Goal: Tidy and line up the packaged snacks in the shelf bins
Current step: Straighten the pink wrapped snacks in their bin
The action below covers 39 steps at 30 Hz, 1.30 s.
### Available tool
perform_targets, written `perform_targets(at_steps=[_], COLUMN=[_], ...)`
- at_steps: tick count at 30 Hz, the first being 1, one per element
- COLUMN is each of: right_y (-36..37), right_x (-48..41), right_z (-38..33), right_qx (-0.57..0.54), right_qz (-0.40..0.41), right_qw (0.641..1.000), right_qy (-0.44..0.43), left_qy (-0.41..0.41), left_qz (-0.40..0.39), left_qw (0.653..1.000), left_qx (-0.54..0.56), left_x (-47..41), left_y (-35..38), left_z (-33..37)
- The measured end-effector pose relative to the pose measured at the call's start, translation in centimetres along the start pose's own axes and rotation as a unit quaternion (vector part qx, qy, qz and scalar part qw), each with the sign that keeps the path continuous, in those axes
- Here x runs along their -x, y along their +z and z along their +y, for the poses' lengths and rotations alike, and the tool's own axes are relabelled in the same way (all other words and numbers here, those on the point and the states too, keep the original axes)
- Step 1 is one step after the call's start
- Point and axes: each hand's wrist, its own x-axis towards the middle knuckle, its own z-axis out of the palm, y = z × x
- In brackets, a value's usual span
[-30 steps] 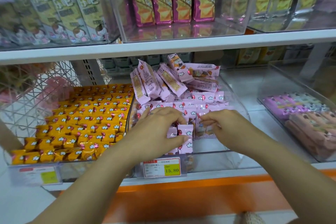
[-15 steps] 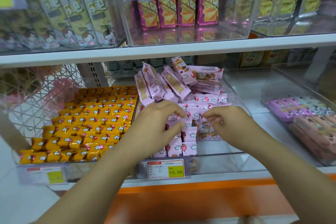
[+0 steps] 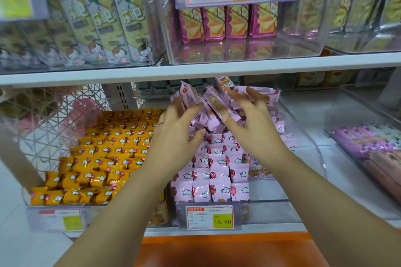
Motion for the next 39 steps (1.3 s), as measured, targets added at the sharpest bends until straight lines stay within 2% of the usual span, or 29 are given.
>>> perform_targets(at_steps=[4, 10, 13, 20, 24, 29, 34, 37, 39], right_y=[1.0, 0.8, 0.1, 0.2, 0.3, -0.1, -0.8, -1.3, -1.7], right_x=[-0.7, -0.2, 0.5, 0.2, -0.2, -0.2, 0.3, 1.3, 2.2], right_z=[0.3, 0.6, 0.8, 2.6, 2.8, 2.2, 1.2, 0.6, 0.3], right_qx=[-0.029, -0.109, -0.155, -0.127, -0.119, -0.179, -0.294, -0.296, -0.273], right_qz=[0.045, 0.174, 0.214, 0.150, 0.122, 0.118, 0.160, 0.140, 0.119], right_qw=[0.999, 0.978, 0.963, 0.977, 0.981, 0.972, 0.938, 0.943, 0.954], right_qy=[-0.005, 0.028, 0.056, 0.086, 0.094, 0.100, 0.093, 0.057, 0.027], left_qy=[-0.008, 0.008, 0.015, 0.031, 0.073, 0.094, 0.094, 0.079, 0.066], left_qz=[-0.050, 0.016, 0.034, 0.039, 0.024, -0.013, 0.041, 0.067, 0.069], left_qw=[0.998, 0.999, 0.999, 0.999, 0.995, 0.985, 0.994, 0.990, 0.975], left_qx=[-0.026, -0.031, -0.030, -0.004, -0.071, -0.147, -0.031, 0.093, 0.202], left_x=[-0.6, -0.9, -0.9, -0.7, -0.7, -0.9, -0.6, 0.2, 1.0], left_y=[0.1, 0.1, 0.3, 0.0, 0.2, 0.4, 0.3, -0.6, -1.4], left_z=[-0.3, -0.2, 0.2, 0.9, 0.5, 0.5, 0.4, 0.8, 1.4])
